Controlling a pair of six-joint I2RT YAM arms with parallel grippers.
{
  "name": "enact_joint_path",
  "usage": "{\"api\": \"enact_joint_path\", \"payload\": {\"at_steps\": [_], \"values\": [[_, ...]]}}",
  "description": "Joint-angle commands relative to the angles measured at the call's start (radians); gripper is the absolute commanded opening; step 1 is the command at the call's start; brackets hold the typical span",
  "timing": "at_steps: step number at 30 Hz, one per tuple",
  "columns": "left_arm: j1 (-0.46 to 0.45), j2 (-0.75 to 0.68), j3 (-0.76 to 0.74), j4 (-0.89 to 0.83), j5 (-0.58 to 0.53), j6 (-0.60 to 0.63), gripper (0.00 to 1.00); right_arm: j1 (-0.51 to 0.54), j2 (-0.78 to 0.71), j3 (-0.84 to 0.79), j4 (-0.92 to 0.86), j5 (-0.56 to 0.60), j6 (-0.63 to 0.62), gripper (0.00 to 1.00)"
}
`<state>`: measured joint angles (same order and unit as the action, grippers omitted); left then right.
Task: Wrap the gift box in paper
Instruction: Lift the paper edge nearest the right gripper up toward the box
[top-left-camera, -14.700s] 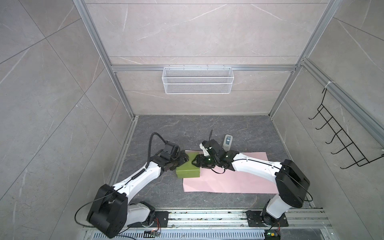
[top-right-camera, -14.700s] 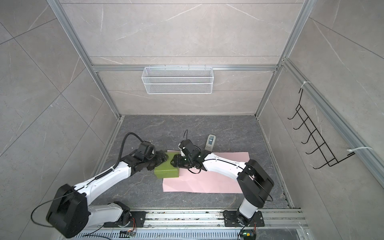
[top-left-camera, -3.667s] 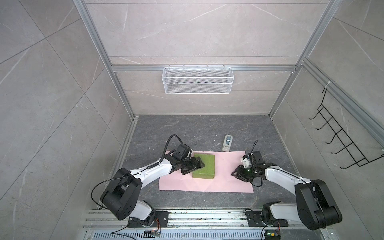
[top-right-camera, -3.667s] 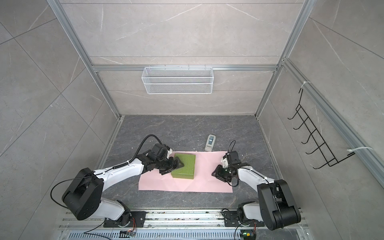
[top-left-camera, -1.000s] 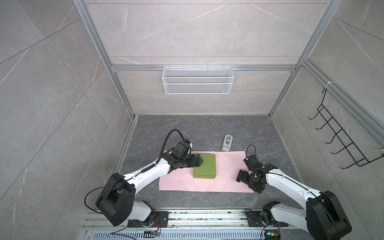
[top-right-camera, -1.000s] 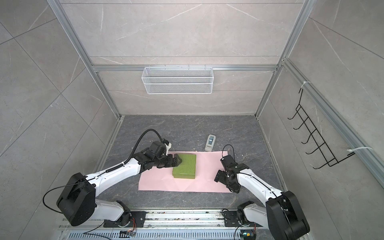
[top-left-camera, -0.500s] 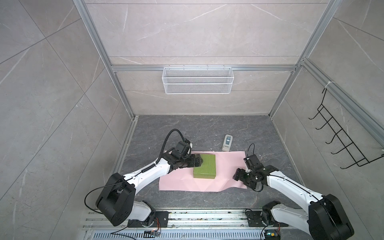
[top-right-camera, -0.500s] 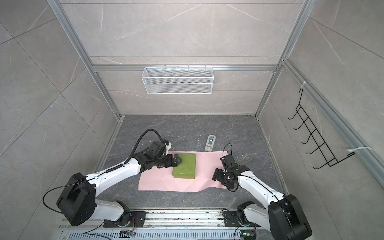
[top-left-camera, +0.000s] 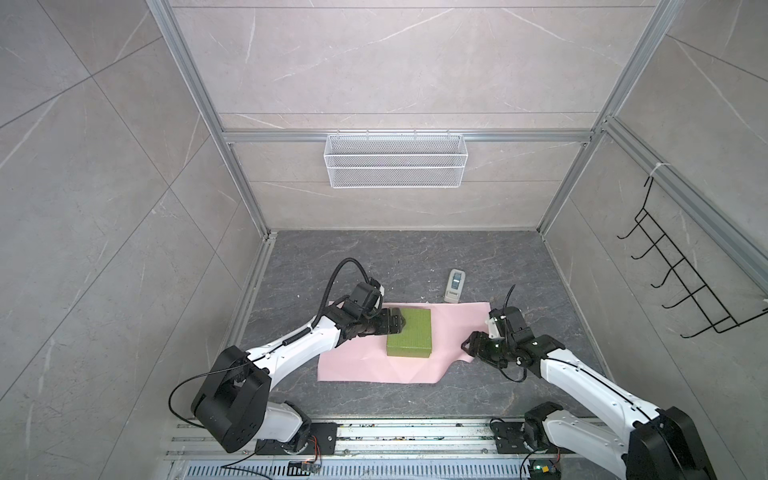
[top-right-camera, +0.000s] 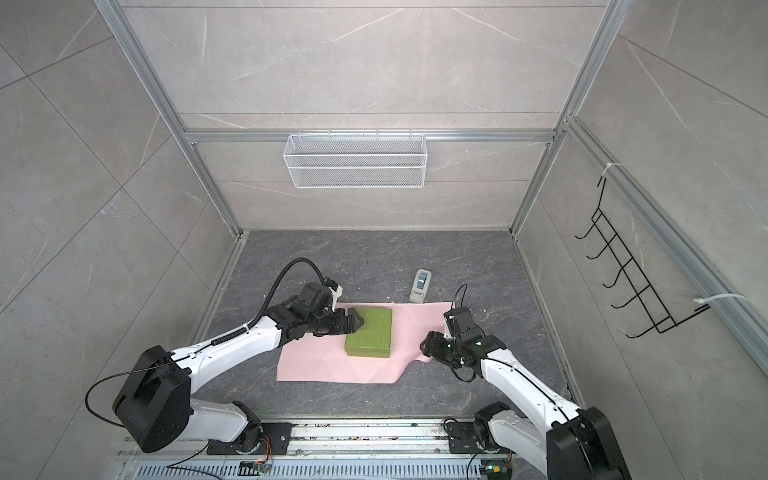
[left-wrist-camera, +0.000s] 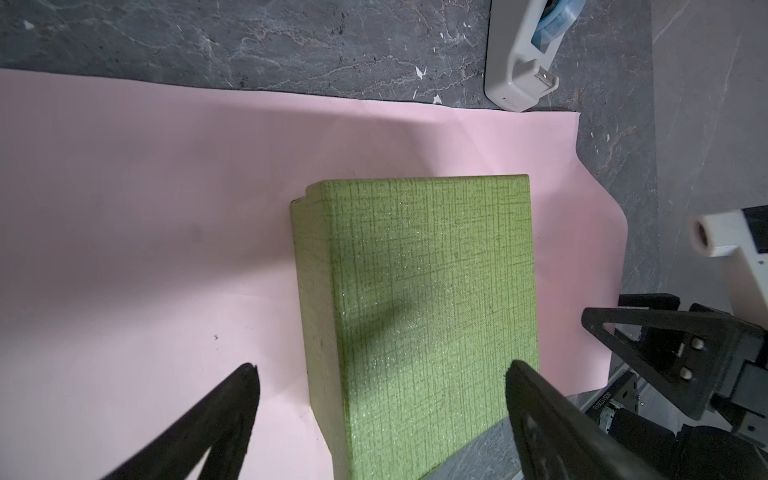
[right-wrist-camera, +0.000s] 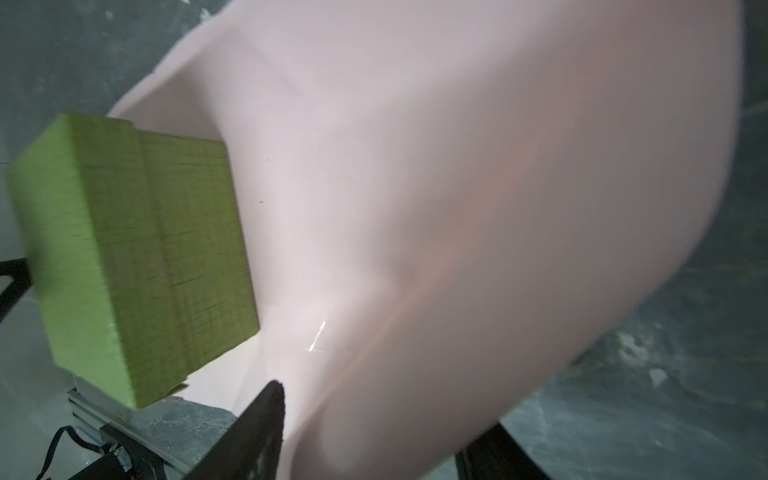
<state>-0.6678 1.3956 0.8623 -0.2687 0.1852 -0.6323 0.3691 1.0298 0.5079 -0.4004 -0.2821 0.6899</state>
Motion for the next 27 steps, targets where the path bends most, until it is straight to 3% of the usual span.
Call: {"api": "enact_joint_path", "payload": {"at_steps": [1, 8, 18, 27], "values": [[-0.001, -0.032, 0.037, -0.024, -0.014, 0.014, 0.94, 0.005, -0.026, -0.016, 0.099, -0.051, -0.041, 0.72], [0.000, -0.047, 0.040, -0.040, -0.027, 0.014, 0.94, 0.005, 0.006, -0.014, 0.230, -0.096, -0.088, 0.80], [-0.001, -0.060, 0.042, -0.052, -0.036, 0.010, 0.94, -0.010, 0.068, -0.005, 0.245, 0.000, -0.109, 0.82], [0.000, -0.049, 0.051, -0.055, -0.036, 0.008, 0.94, -0.067, 0.139, 0.011, 0.342, -0.092, -0.142, 0.82]]}}
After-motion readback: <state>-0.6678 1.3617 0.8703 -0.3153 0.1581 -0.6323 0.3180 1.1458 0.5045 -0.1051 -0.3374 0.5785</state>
